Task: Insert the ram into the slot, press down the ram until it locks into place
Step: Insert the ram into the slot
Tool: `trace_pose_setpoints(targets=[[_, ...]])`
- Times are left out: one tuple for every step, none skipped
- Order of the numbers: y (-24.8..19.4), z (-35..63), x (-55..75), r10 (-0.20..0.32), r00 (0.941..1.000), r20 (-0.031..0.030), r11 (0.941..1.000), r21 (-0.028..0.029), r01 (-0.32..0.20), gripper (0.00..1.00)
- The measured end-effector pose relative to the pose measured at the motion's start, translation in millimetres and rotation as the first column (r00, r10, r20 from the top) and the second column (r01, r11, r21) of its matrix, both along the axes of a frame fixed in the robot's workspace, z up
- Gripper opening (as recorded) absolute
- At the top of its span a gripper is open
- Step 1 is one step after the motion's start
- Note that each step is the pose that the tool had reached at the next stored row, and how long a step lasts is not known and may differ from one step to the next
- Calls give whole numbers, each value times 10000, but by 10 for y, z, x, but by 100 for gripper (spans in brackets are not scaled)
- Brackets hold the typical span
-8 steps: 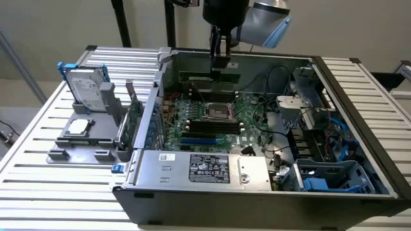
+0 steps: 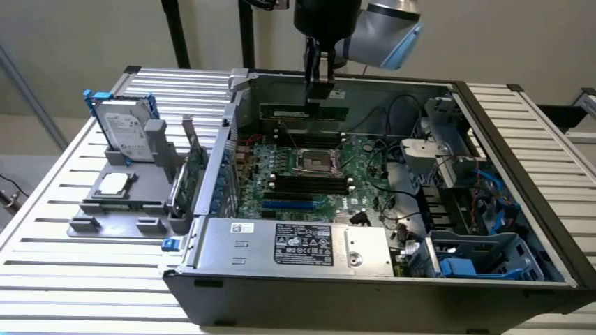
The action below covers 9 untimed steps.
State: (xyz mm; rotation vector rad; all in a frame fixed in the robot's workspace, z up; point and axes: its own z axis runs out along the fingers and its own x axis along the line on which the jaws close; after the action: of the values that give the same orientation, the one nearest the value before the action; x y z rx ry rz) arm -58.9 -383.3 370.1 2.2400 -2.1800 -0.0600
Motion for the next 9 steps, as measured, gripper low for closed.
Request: trace_pose_setpoints(targets=[[0, 0, 0, 0, 10000, 1, 10000, 1, 0, 13], [0, 0, 0, 0, 10000, 0, 10000, 0, 0, 13], [0, 0, 0, 0, 10000, 0, 10000, 0, 0, 13], [0, 0, 0, 0, 10000, 1, 10000, 0, 0, 13], [0, 0, 0, 0, 10000, 0, 10000, 0, 0, 13], [0, 0, 0, 0, 10000, 0, 10000, 0, 0, 13], [0, 0, 0, 0, 10000, 0, 10000, 0, 0, 13], [0, 0, 0, 0, 10000, 1, 10000, 1, 0, 13], [0, 0, 0, 0, 10000, 0, 10000, 0, 0, 13]])
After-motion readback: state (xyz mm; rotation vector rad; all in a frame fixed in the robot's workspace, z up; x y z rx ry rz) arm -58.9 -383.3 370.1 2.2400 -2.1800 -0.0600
